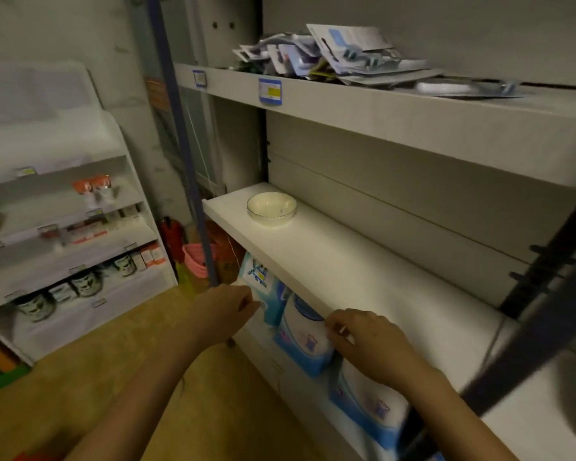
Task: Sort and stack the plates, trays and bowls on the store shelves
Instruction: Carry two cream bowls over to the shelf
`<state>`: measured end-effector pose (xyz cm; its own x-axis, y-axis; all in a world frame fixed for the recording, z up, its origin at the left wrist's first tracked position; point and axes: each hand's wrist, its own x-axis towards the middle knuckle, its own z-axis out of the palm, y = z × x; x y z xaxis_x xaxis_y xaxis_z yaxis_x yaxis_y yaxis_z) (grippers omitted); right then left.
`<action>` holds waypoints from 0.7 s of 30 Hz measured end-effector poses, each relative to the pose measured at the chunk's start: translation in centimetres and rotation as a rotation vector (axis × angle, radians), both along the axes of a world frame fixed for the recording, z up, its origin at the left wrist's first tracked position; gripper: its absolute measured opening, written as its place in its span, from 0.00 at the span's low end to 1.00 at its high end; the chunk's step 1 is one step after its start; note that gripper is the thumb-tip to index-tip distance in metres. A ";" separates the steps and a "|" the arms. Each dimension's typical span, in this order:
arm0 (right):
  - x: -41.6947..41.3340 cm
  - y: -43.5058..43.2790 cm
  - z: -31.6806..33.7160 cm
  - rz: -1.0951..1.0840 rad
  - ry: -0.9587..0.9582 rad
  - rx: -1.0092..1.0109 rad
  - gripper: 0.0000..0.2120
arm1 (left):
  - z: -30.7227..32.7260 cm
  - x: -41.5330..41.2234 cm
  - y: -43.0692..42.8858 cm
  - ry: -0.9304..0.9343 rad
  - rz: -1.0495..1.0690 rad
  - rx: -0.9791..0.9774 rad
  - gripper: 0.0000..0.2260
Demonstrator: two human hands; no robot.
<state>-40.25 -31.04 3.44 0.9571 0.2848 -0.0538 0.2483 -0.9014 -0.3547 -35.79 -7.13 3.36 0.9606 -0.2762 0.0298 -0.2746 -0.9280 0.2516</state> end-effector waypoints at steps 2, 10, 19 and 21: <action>2.7 2.1 0.0 -0.029 -0.013 0.000 0.14 | 0.1 2.8 2.6 0.008 -0.016 0.001 0.12; 12.5 9.7 -0.2 -0.184 -0.028 0.033 0.13 | 0.4 13.4 11.1 0.033 -0.057 0.003 0.08; 22.0 13.0 -0.9 -0.280 -0.022 -0.037 0.15 | -0.4 23.6 16.1 0.043 -0.054 -0.066 0.12; 24.6 13.3 -1.4 -0.299 -0.022 -0.056 0.15 | -0.9 26.1 16.4 0.064 -0.059 -0.087 0.11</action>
